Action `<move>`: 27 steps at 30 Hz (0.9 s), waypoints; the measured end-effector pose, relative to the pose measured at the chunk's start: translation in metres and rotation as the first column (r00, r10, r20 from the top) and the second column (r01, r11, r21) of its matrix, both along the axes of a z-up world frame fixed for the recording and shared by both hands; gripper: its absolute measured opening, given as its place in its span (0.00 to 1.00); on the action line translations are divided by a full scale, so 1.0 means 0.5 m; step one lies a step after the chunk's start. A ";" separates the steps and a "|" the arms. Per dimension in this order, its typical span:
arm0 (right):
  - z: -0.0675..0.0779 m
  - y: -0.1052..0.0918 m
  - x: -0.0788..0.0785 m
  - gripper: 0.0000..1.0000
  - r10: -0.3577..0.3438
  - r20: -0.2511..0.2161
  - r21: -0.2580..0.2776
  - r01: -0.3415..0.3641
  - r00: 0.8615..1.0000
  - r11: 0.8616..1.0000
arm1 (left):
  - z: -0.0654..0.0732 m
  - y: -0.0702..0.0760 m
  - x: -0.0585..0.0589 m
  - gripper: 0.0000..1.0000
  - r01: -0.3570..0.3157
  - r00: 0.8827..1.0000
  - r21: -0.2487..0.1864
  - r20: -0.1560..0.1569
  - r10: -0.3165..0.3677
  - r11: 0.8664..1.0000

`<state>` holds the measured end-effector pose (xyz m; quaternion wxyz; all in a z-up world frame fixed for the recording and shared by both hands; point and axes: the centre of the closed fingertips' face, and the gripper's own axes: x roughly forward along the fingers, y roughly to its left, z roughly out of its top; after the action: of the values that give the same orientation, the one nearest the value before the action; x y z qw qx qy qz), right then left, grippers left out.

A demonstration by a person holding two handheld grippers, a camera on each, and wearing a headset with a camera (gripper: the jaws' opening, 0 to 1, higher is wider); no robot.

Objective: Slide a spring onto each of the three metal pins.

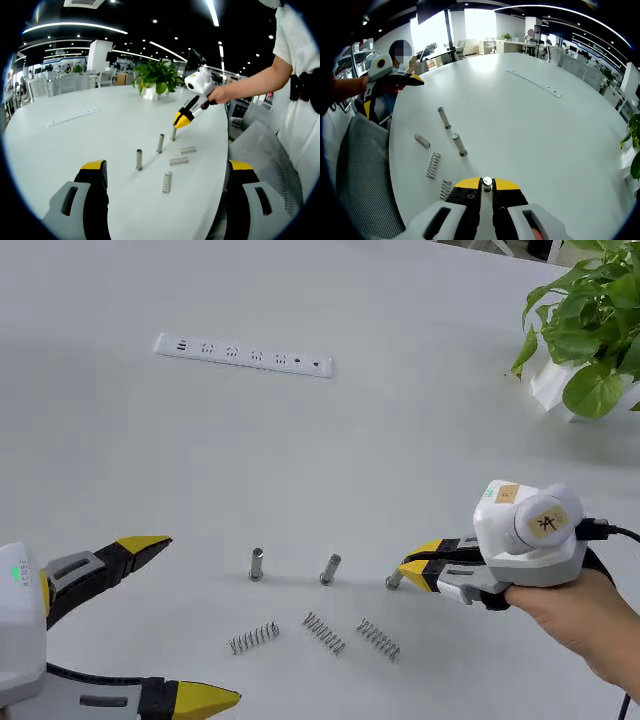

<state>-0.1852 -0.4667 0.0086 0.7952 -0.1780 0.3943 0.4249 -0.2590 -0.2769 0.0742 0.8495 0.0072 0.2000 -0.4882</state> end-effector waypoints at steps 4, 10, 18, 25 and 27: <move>-0.001 0.000 -0.001 0.05 0.000 0.000 0.002 0.000 1.000 1.000 | -0.001 -0.001 0.000 0.98 0.002 1.000 0.000 -0.001 -0.002 1.000; -0.001 0.000 -0.003 0.05 0.008 0.003 0.000 -0.008 1.000 1.000 | -0.001 -0.003 0.000 0.98 0.002 1.000 -0.002 -0.001 -0.002 1.000; 0.001 0.002 -0.004 0.05 0.016 0.010 -0.002 -0.016 1.000 1.000 | -0.001 -0.003 0.000 0.98 0.002 1.000 -0.002 -0.001 -0.002 1.000; -0.002 0.001 -0.005 0.06 0.018 0.011 -0.005 -0.018 1.000 1.000 | 0.001 -0.006 0.001 0.98 0.003 1.000 -0.003 0.000 -0.003 1.000; -0.002 0.002 -0.005 0.08 0.017 0.010 -0.003 -0.017 1.000 1.000 | 0.001 -0.007 0.001 0.98 0.003 1.000 -0.003 0.000 -0.003 1.000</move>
<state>-0.1880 -0.4659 0.0076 0.7932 -0.1844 0.3896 0.4301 -0.2587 -0.2803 0.0748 0.8487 0.0060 0.1994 -0.4898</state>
